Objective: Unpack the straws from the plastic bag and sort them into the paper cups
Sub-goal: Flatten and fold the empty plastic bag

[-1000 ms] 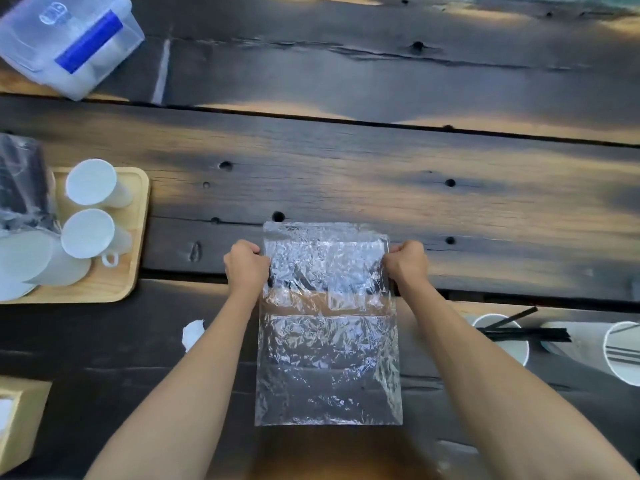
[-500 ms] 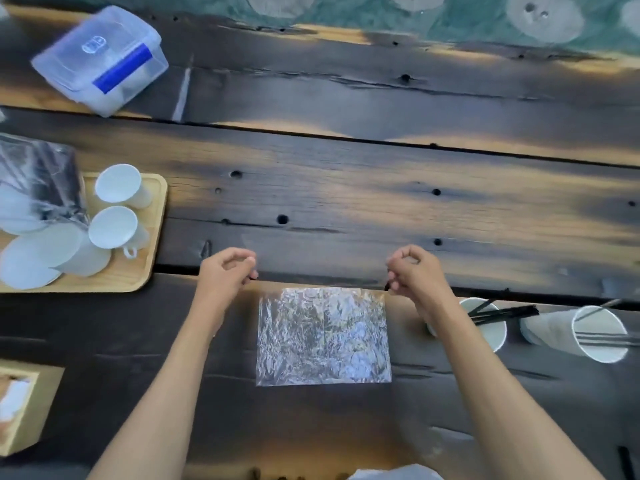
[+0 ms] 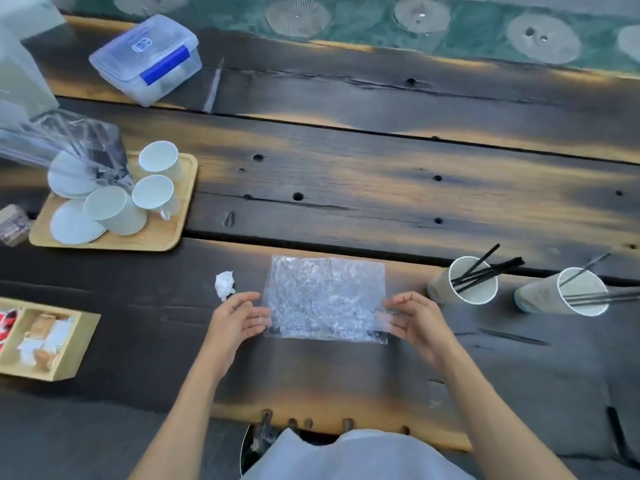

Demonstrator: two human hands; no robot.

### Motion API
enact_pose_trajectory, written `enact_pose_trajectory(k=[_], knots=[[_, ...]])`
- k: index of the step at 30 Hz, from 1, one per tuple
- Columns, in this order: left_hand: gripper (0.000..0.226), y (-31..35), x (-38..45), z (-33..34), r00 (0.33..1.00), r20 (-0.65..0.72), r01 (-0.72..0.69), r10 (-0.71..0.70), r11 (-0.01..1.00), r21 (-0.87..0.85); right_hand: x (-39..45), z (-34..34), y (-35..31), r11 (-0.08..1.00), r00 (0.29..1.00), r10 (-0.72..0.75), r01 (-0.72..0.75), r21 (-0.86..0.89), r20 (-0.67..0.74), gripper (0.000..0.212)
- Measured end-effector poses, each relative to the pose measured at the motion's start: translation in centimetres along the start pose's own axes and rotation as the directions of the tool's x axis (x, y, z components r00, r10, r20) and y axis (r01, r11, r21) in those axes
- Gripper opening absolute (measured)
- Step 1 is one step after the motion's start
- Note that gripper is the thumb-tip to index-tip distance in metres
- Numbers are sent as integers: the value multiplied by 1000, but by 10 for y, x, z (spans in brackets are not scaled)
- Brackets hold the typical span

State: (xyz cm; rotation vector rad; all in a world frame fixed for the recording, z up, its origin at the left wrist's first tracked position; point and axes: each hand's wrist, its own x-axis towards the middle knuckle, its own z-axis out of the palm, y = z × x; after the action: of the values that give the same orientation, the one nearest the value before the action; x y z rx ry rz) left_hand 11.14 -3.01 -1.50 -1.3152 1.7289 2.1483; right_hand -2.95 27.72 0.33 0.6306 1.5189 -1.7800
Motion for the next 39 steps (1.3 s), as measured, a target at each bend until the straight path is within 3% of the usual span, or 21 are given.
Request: enact_pose_trajectory(k=[6,10,12,15,16,18,20,23,26,28,31,34,36,37,39], knots=[[21,-32,-8,-3,994,-71,76,-80,996,-45,0,-16,33,988,997,53,-62,-145,-61,18],[19,-40,-14,-1,992,-96,82,-87,995,-53,-4,-23,45,986,993,63,-77,-148,-95,14],[16,-46,-14,1,982,-172,91,-82,995,42,-7,-22,50,980,987,37,-66,-188,-155,16],[15,-48,-20,15,927,-368,90,78,904,419,-7,-11,58,893,931,-191,35,-448,-310,20],[16,-47,-23,26,925,-346,55,156,847,528,-7,-1,60,856,922,-247,65,-513,-297,19],[18,-39,-26,55,969,-145,-67,201,776,627,-4,28,68,852,965,-212,104,-513,-156,19],[17,-35,-22,82,987,61,-154,151,749,644,-1,62,76,876,997,-79,74,-477,10,21],[15,-41,-3,96,992,116,-106,40,762,639,11,88,91,875,995,42,7,-484,90,18],[21,-43,5,82,997,13,53,-72,830,555,18,78,92,879,998,60,-54,-474,-3,19],[25,-39,7,67,987,-101,153,-122,897,414,20,59,83,919,993,54,-91,-384,-106,15],[23,-32,6,51,974,-124,217,-189,939,268,22,22,68,961,954,91,-159,-226,-285,14],[21,-30,9,55,968,-140,244,-209,917,315,32,-10,62,953,893,98,-212,-219,-439,18],[20,-29,11,62,988,-151,125,-37,766,630,37,-17,56,927,867,0,-187,-325,-498,17],[16,-29,11,66,990,-115,41,79,624,780,38,-15,50,901,854,-76,-162,-402,-514,16],[7,-26,13,75,953,55,-167,296,367,915,41,-4,38,826,843,-211,-117,-552,-495,15]])
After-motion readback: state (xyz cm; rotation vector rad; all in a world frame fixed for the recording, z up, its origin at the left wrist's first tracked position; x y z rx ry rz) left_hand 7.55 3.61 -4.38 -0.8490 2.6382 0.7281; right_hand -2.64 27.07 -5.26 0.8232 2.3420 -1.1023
